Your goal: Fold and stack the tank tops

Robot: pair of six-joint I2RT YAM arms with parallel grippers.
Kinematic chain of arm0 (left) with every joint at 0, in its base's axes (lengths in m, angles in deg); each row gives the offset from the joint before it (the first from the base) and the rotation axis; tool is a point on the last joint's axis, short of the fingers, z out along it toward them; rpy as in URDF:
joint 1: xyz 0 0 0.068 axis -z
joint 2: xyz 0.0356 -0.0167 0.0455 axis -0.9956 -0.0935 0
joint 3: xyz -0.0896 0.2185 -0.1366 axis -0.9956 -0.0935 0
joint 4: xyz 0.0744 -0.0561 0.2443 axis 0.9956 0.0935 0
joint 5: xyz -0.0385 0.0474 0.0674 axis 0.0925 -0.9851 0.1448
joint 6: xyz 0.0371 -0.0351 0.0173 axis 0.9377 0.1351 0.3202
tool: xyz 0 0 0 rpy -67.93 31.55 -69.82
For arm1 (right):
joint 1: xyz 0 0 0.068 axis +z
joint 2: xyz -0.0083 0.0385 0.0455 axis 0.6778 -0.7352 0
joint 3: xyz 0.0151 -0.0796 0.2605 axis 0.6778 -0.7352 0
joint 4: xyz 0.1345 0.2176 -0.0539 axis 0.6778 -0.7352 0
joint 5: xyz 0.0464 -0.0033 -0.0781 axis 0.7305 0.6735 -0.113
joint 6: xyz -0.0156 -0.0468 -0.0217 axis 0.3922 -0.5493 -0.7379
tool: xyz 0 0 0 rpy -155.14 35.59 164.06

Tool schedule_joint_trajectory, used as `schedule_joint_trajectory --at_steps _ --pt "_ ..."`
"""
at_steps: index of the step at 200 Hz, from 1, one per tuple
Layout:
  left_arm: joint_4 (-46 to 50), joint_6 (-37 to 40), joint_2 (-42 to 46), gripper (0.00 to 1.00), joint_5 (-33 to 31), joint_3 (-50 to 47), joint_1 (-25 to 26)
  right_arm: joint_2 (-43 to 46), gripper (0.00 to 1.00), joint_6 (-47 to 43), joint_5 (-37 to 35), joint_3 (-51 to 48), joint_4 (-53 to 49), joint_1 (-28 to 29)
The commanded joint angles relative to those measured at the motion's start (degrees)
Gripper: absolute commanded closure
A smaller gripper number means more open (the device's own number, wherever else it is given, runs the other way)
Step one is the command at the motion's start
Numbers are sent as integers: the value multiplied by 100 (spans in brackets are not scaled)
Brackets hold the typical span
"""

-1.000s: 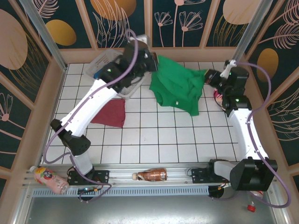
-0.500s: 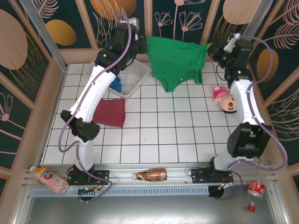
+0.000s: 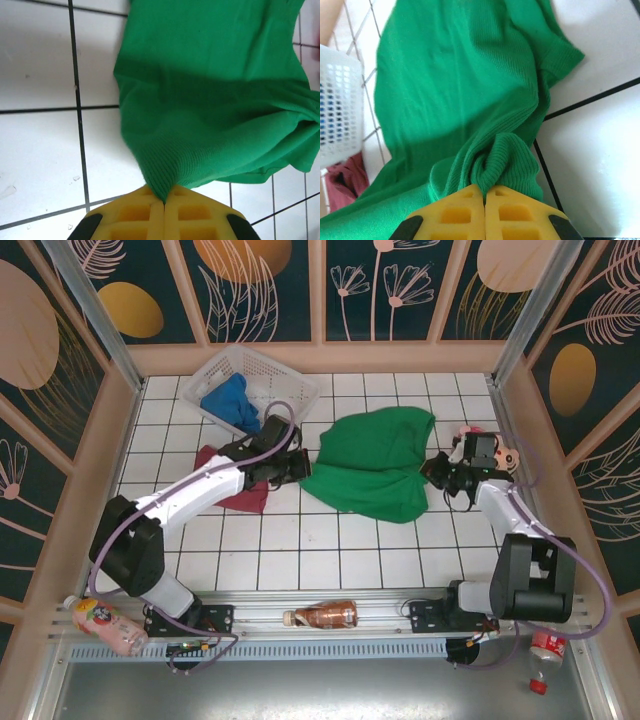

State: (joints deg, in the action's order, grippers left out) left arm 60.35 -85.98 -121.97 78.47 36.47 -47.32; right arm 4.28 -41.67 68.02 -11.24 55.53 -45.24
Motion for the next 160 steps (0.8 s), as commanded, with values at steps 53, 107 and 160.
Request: schedule_joint_trajectory --at_steps 53,107,160 --pt "-379 -152 -688 100 -348 102 -29 -379 51 -906 -1817 233 -427 -32" --pt "-7 -122 -905 100 -601 139 -19 1168 41 -214 -1357 -516 -1564 202" --pt "563 -70 -1018 100 -1108 310 -18 1335 45 575 -1160 -1325 -1215 477"
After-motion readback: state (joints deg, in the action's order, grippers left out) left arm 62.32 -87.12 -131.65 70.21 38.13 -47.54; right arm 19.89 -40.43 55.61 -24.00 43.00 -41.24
